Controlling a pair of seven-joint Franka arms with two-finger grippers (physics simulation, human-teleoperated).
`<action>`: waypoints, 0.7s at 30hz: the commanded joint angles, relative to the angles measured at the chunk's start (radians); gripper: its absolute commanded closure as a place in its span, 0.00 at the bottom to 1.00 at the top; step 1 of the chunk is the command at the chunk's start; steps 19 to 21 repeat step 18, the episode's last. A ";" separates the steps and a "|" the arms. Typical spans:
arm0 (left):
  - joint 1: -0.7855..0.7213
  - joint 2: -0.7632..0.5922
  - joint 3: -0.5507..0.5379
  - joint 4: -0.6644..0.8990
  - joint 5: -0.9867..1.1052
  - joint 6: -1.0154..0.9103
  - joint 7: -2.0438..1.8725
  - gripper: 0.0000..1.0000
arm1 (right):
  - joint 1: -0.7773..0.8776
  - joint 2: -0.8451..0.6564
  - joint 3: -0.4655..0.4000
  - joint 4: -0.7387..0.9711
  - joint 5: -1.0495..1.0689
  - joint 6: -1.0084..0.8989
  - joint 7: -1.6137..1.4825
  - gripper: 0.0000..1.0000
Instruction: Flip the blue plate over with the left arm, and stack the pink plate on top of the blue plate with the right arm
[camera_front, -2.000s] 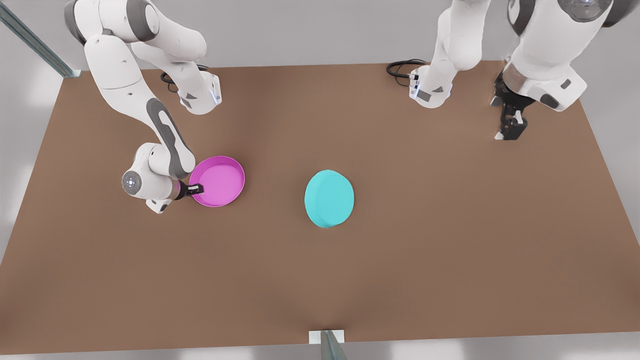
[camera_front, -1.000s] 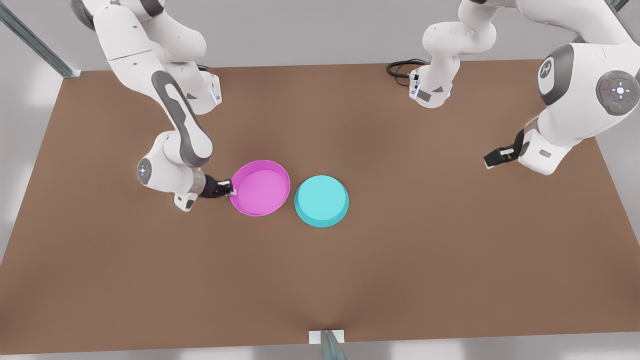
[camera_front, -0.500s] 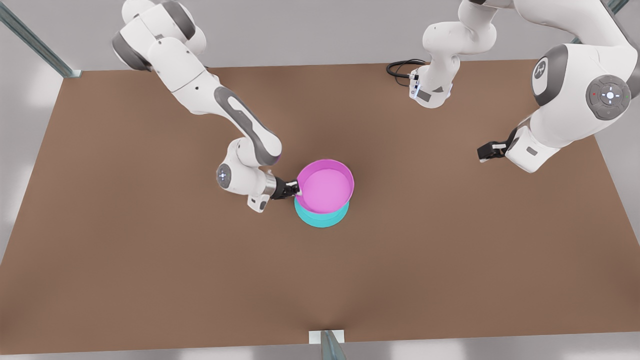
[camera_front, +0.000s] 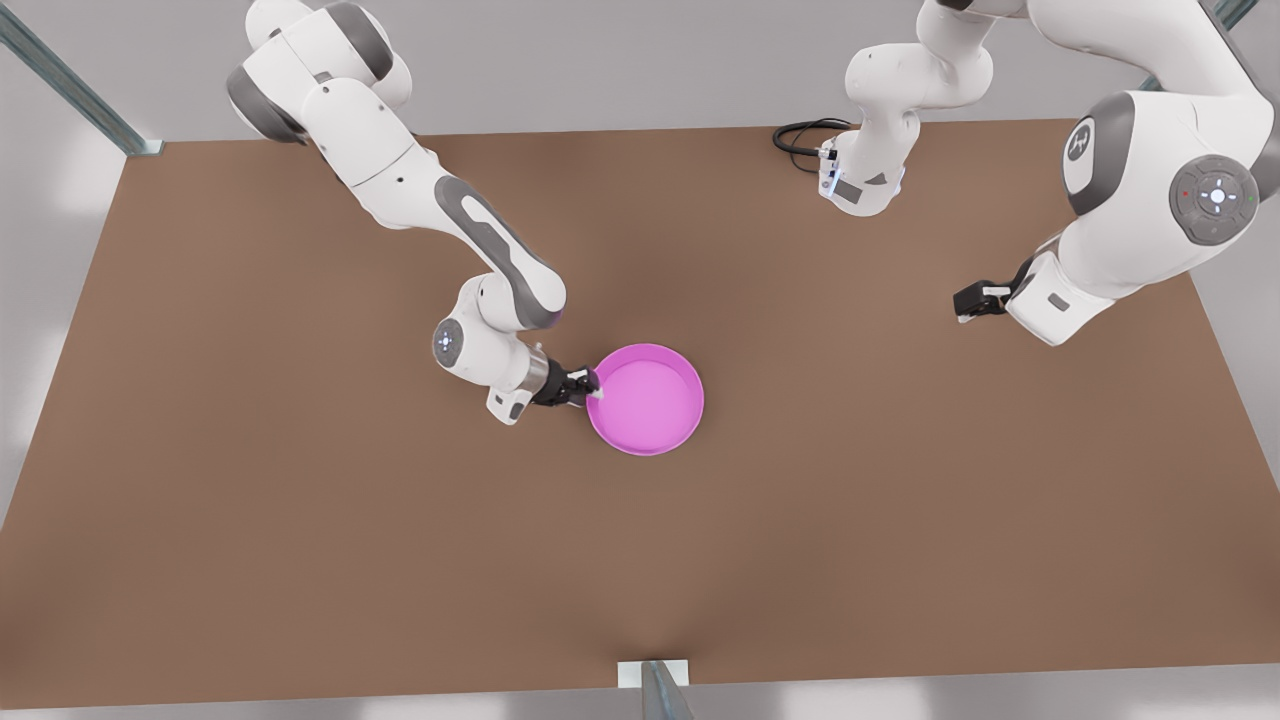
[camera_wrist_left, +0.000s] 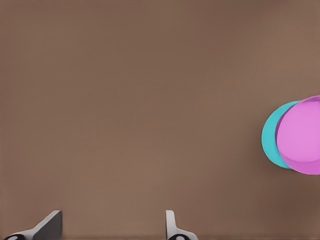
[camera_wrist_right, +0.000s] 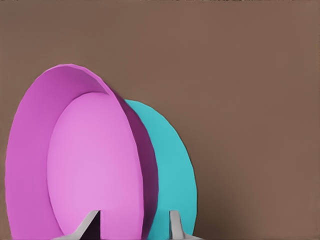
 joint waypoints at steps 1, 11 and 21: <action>0.000 0.000 0.000 0.000 0.001 -0.001 0.047 0.00 | -0.007 -0.010 0.000 0.001 0.000 0.012 0.055 0.00; -0.001 -0.001 0.001 0.002 0.004 -0.050 0.047 0.00 | -0.068 -0.270 -0.397 0.625 -0.982 -1.241 0.046 0.00; 0.000 -0.006 0.006 0.002 0.006 -0.062 0.049 0.00 | -0.202 -0.517 -0.419 0.374 -0.935 -1.074 0.245 0.00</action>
